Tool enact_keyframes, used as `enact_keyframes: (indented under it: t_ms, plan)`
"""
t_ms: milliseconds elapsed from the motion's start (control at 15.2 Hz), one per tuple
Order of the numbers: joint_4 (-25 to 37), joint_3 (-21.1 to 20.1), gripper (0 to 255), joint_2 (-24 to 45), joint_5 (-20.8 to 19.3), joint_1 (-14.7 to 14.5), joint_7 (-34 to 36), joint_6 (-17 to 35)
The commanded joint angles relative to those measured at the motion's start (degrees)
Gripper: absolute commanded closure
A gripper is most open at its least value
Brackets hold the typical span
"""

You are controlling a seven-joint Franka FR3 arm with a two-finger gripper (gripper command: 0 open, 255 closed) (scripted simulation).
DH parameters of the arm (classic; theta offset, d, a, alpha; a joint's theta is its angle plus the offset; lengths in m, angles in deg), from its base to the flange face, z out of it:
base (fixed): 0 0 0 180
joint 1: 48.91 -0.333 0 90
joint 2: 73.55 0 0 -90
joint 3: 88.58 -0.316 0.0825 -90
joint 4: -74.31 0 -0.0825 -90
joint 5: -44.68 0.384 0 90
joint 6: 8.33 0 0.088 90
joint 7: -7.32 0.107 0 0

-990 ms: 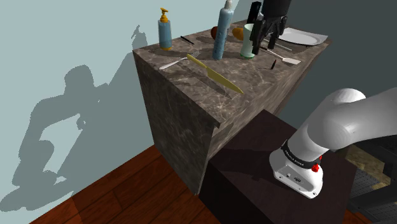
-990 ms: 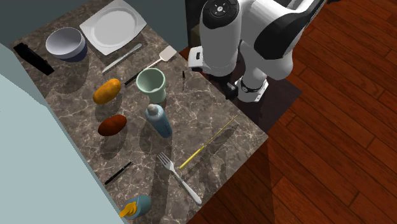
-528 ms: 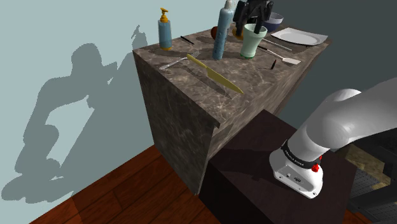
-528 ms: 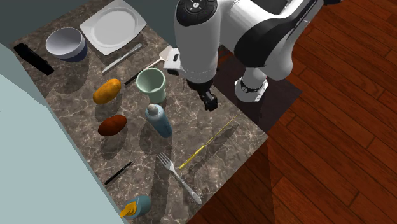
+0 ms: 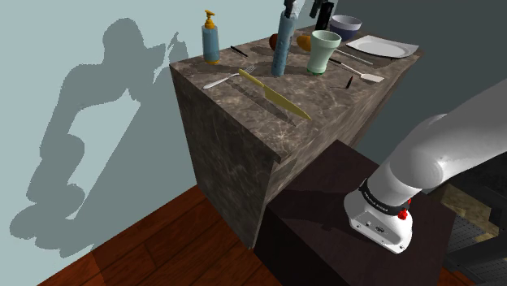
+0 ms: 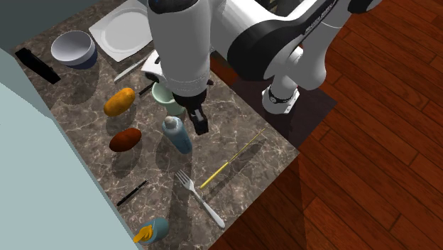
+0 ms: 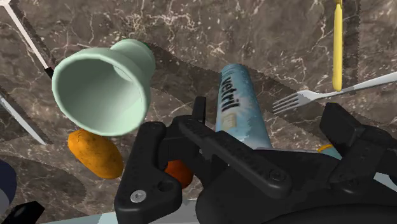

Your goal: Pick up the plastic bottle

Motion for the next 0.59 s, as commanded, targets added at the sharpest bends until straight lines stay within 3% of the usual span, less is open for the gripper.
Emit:
enact_keyframes:
  t_ms: [0,132,528]
  plan:
    - [3.9,0.3,0,2.8,-0.2,0.5,1.0,0.7]
    - [8.2,0.6,0,5.7,-0.3,0.9,2.1,0.9]
    - [2.3,0.5,0,4.6,-0.3,0.9,2.1,5.6]
